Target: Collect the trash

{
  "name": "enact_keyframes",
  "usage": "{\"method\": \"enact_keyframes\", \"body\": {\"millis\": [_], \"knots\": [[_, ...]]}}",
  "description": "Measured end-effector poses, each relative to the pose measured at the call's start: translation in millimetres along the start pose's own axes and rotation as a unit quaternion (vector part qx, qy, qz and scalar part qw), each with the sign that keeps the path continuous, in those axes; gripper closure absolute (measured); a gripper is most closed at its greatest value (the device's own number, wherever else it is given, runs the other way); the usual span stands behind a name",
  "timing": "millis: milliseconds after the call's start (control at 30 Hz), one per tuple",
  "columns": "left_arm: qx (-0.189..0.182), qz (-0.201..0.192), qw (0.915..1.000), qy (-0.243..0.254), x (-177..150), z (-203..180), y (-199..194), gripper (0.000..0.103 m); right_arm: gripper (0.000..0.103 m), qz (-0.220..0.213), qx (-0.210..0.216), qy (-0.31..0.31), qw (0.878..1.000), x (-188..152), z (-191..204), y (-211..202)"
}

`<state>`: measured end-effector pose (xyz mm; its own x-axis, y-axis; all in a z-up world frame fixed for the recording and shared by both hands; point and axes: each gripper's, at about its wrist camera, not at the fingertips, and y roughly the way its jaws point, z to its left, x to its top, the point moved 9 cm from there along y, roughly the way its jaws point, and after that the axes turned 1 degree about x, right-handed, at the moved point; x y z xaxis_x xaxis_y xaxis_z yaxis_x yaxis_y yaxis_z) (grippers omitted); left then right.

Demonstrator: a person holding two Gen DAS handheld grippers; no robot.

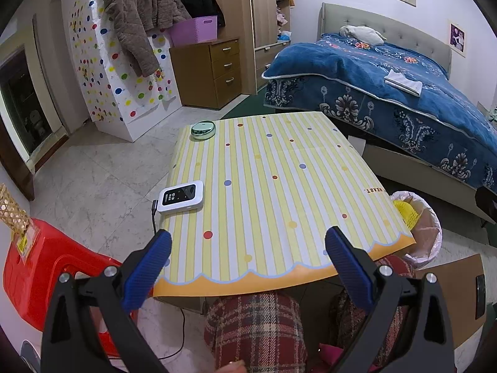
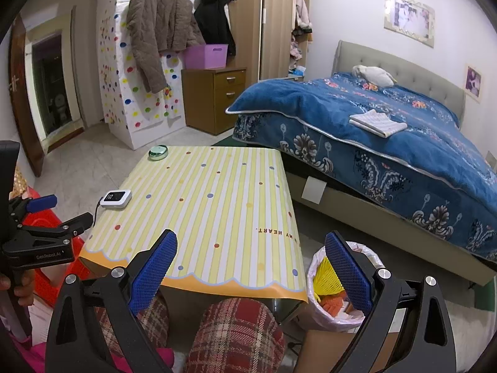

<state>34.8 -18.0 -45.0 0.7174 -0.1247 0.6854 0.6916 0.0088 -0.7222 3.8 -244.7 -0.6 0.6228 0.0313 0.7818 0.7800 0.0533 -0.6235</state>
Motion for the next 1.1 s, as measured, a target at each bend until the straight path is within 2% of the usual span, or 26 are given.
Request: {"method": "enact_keyframes", "body": {"millis": [1100], "knots": [[0.002, 0.005, 1.0, -0.008, -1.2, 4.7, 3.2, 0.007, 0.008, 0.001, -0.003, 0.002, 1.0, -5.3, -1.2, 2.5]]}}
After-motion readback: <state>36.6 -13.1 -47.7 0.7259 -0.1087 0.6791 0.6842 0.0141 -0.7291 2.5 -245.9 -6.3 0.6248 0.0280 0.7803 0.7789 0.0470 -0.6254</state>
